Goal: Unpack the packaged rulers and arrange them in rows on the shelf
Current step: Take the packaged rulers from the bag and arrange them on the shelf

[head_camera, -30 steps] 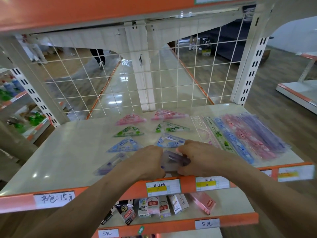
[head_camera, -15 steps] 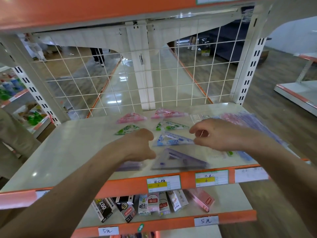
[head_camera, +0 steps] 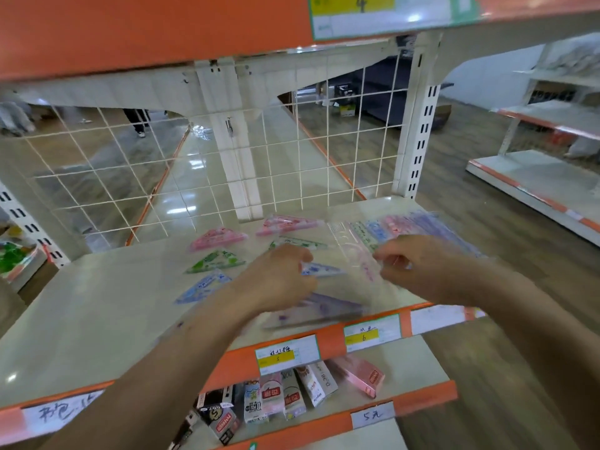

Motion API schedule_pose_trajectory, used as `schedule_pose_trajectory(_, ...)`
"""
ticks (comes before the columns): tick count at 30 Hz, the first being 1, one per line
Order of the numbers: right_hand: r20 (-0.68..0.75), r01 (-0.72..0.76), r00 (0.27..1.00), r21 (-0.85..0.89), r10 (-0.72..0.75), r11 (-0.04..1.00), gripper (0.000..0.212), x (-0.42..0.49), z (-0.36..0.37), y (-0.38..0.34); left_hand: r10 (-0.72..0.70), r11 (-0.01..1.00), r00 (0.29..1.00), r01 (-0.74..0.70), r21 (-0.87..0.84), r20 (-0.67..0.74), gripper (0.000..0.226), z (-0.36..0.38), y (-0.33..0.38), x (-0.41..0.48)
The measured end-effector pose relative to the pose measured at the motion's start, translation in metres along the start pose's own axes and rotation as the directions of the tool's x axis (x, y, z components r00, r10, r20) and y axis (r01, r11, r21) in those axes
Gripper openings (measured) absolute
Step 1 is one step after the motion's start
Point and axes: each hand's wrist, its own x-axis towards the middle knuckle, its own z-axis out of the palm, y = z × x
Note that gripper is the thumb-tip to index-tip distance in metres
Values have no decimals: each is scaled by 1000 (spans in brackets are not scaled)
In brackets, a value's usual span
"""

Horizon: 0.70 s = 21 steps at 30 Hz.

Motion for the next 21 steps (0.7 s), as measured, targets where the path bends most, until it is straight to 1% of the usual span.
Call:
schedule_pose_trajectory(3,-91,-171,981,28,173,985,23,-2,-16,58,63,994,998,-64,-83,-10,40,4,28,14)
schedule_pose_trajectory(5,-157,-267,946,115,283,957,24,0,-27,102,108,990,994,-108,-95,3,32,8,53,24)
schedule_pose_trajectory(7,-195,-304,921,186,338,934,25,7,-33,136,153,987,988,-153,-59,-2,18,14,78,39)
schedule_pose_trajectory(9,-192,-323,909,238,370,916,28,15,-32,163,176,984,984,-176,-33,-16,20,25,107,63)
schedule_pose_trajectory(12,-152,-305,920,302,362,903,34,30,-20,193,176,984,984,-176,33,5,19,47,146,105)
schedule_pose_trajectory(13,-130,-300,926,316,354,900,33,34,-15,203,162,984,987,-163,68,14,18,57,159,119)
schedule_pose_trajectory(15,-89,-285,936,381,342,880,27,41,-6,215,124,982,992,-124,142,6,20,73,173,140)
schedule_pose_trajectory(16,-62,-274,942,421,329,865,29,45,-1,217,102,981,995,-99,167,-7,19,78,176,148)
schedule_pose_trajectory(18,17,-252,961,465,276,849,35,54,5,219,65,979,997,-58,196,-29,18,87,179,158)
schedule_pose_trajectory(21,103,-182,983,500,150,847,31,63,8,218,7,980,999,4,200,-53,32,91,182,162)
